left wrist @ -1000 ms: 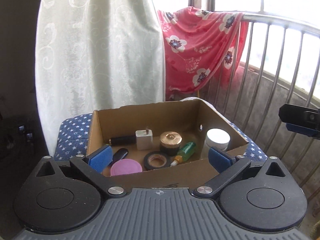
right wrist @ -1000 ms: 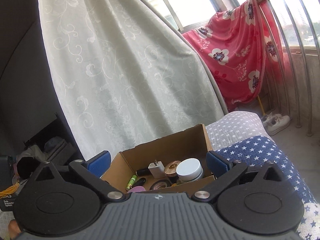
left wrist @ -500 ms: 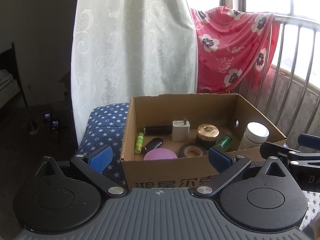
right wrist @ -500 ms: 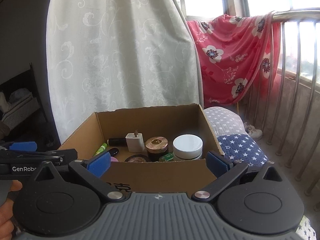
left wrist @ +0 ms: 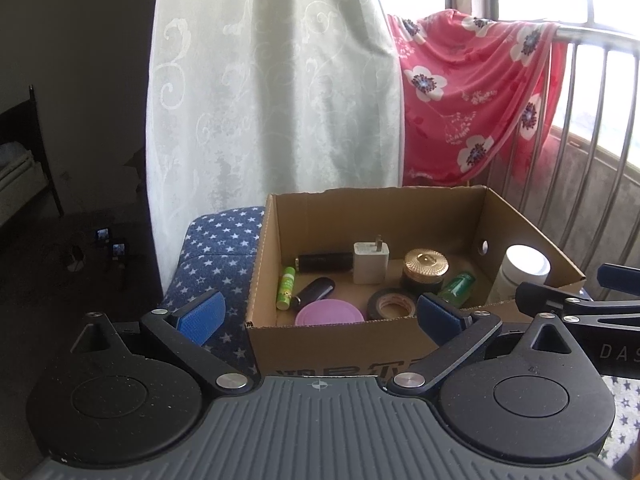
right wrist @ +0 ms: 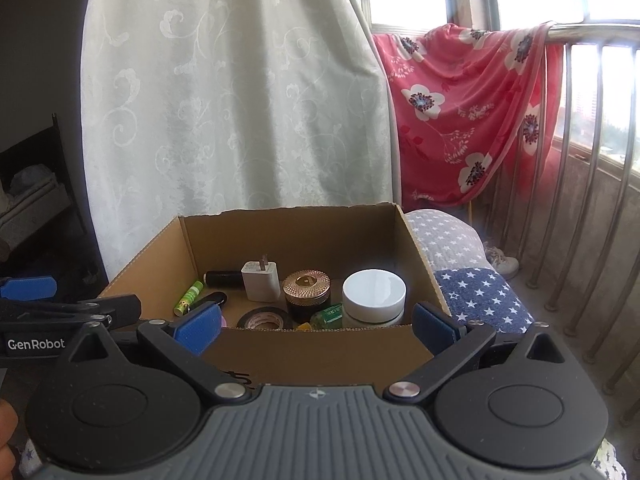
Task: Organize rigid objects
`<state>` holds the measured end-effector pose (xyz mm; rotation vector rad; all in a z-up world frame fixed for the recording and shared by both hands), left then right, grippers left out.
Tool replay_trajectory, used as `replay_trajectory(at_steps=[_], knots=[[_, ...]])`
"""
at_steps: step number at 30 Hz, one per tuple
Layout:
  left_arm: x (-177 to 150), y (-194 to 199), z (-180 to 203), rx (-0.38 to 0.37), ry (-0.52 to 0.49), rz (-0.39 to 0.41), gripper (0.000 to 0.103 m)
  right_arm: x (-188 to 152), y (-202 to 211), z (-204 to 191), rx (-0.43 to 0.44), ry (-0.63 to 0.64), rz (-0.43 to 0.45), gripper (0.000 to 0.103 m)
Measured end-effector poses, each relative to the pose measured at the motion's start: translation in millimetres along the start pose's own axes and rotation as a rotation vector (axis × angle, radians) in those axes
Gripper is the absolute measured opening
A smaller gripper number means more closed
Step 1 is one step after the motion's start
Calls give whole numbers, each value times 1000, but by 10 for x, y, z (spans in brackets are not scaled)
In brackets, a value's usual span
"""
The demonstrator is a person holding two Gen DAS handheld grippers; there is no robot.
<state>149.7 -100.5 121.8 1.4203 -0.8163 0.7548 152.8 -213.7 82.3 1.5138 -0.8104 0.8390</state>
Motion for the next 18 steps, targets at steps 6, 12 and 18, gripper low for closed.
replay_trajectory(at_steps=[6, 12, 18], knots=[[-1, -29, 14, 2, -2, -16, 102, 3, -18, 23, -4, -5, -10, 103], [-6, -45, 32, 5, 0, -34, 102, -16, -31, 25, -13, -2, -20, 103], [-21, -54, 28, -2, 3, -51, 101, -41, -33, 25, -15, -4, -30, 103]])
Point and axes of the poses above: each gripper's, at about its wrist camera, not at the fingertips, and y roughly against the way its jaws point, z to its right, x to its top, the point moved 2 cm from there along -y, roughly the way its jaws point, and after that the axes turned 1 degree about -z, right-handed, at the moved point
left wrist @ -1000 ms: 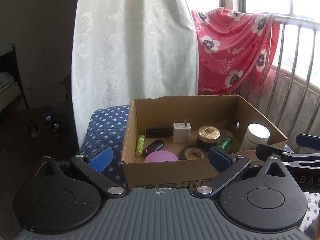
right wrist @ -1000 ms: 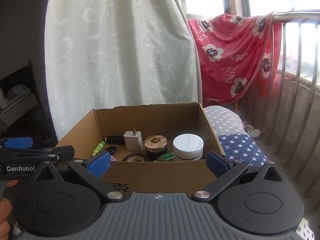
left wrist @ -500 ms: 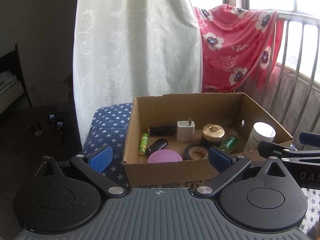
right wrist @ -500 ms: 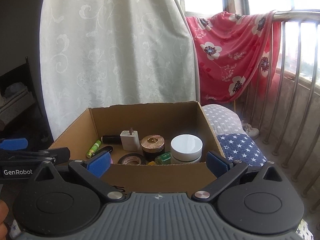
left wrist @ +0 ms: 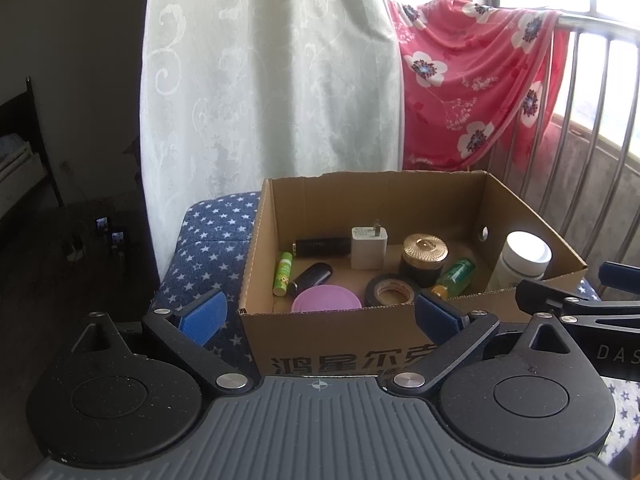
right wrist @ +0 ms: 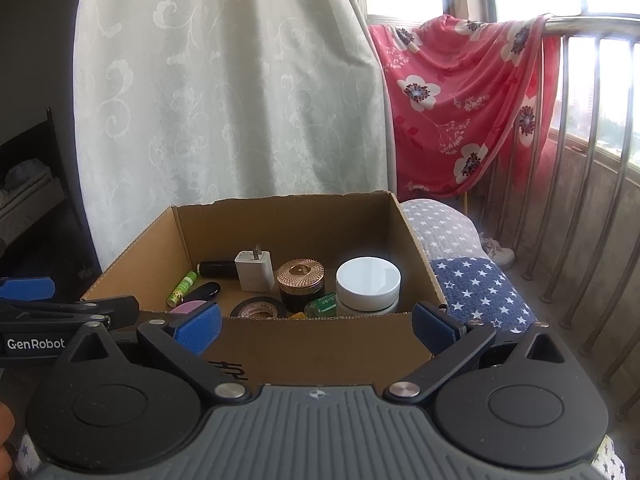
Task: Organize rigid objects
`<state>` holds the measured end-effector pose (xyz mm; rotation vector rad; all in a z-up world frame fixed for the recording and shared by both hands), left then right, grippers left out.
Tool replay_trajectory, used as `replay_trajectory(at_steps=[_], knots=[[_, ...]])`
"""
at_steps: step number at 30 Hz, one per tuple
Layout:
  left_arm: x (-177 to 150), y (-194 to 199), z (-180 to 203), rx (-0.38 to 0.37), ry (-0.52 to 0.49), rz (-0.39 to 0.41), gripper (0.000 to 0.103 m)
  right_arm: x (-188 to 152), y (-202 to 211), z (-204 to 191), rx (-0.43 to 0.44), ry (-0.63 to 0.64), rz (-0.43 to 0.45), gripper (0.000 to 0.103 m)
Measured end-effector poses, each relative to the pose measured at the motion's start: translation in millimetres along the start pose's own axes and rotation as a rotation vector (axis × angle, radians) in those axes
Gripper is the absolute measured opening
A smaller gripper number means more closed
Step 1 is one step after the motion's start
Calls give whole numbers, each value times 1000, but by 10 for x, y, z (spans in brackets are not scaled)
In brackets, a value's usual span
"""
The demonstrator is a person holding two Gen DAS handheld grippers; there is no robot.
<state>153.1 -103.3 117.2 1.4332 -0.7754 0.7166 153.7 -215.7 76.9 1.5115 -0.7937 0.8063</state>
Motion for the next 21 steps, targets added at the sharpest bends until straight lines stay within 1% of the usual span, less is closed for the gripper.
replay_trajectory(at_steps=[21], knots=[[2, 43, 10, -4, 11, -1, 99, 28, 13, -42, -7, 8, 6, 103]])
Point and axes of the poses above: each gripper's, at about its wrist camera, not at the fingertips, and y roughly against the way its jaws point, z to its right, x to its top, the point moved 2 cm from there along -y, roughly the way its jaws point, and after that the axes turned 1 degree about -z, right-handed, at the moved point
